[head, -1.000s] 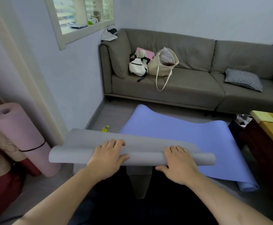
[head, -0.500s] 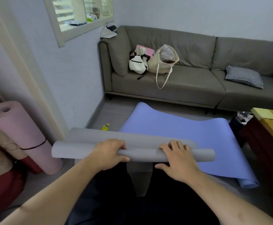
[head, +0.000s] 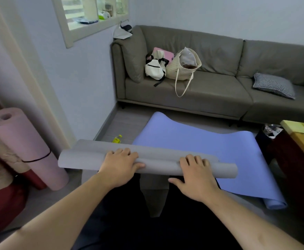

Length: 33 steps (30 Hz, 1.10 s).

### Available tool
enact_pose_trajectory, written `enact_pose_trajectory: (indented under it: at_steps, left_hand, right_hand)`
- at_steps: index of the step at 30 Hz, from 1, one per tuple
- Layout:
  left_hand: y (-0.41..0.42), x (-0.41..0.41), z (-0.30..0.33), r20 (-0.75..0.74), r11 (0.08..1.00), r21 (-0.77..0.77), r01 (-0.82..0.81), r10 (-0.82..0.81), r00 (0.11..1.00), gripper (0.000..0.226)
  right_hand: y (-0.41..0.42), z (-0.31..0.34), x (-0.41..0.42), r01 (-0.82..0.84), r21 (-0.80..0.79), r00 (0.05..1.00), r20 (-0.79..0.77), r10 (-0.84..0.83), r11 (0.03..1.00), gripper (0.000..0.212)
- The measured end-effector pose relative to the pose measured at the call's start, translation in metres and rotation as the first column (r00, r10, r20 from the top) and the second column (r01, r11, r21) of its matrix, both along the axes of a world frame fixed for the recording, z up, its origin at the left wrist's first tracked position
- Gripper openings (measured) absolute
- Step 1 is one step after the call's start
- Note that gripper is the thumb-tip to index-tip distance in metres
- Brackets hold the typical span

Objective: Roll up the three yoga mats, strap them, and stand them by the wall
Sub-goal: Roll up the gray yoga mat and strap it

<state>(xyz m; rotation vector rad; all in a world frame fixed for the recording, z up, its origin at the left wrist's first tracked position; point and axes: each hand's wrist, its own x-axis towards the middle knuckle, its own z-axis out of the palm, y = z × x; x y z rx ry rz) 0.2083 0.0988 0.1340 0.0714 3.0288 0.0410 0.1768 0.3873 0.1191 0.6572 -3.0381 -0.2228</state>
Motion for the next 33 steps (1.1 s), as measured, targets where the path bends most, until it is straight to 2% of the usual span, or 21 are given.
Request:
enact_pose_trajectory:
  at_steps: [2,7,13,15,18,21,25,28,33]
  left_hand:
    - [0.001,-0.003,0.001,0.016,1.0,0.006,-0.023,0.023,1.0,0.056]
    - [0.009,-0.001,0.003,-0.04,0.999,-0.035,-0.026,0.024,0.999,0.053]
    - [0.009,0.019,-0.021,-0.267,0.987,-0.162,0.011,-0.054,0.962,0.065]
    - [0.008,0.018,-0.019,-0.247,0.983,-0.185,0.008,-0.055,0.967,0.069]
    - [0.005,0.01,-0.006,-0.154,0.983,-0.182,0.007,-0.035,0.987,0.074]
    - [0.0,0.004,0.003,-0.064,0.991,-0.135,-0.003,-0.006,0.998,0.071]
    - [-0.001,0.002,0.009,-0.003,0.997,-0.068,-0.026,0.026,1.0,0.069]
    - [-0.007,0.006,0.007,0.002,1.0,-0.02,-0.015,0.015,1.0,0.07]
    - [-0.009,0.005,0.008,-0.056,0.996,-0.09,-0.013,0.008,0.998,0.052]
  right_hand:
    - [-0.003,0.004,-0.002,0.024,0.024,1.0,0.017,-0.025,0.999,0.078]
    - [-0.007,0.012,-0.017,0.014,0.017,0.995,0.099,-0.016,1.0,0.067]
    - [-0.012,0.017,-0.035,0.012,0.02,0.975,0.223,-0.016,1.0,0.067]
    - [-0.013,0.018,-0.033,0.008,0.013,0.982,0.191,-0.01,1.0,0.071]
    - [-0.006,0.011,-0.023,-0.049,-0.023,0.997,0.063,0.05,0.999,0.072]
    - [0.004,0.002,-0.016,-0.1,-0.053,0.995,-0.025,0.099,0.994,0.069]
    - [-0.002,0.006,-0.025,-0.082,-0.054,0.997,0.009,0.082,0.995,0.058]
    - [-0.013,0.016,-0.033,-0.07,0.005,0.996,0.058,0.07,0.998,0.039]
    - [-0.017,0.03,-0.04,-0.053,0.057,0.996,0.079,0.048,0.997,0.026]
